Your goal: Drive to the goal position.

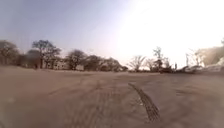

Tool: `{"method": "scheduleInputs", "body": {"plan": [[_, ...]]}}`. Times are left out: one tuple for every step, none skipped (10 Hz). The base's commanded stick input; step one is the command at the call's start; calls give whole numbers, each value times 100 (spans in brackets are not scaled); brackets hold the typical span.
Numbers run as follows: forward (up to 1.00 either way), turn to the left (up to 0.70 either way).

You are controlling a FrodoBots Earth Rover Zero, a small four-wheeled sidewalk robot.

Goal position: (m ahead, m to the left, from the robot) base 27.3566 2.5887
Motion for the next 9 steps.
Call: {"method": "scheduleInputs", "body": {"plan": [[70, 0], [70, 0], [70, 0], [70, 0], [70, -11], [70, -28], [70, -35], [70, -35], [70, 0]]}}
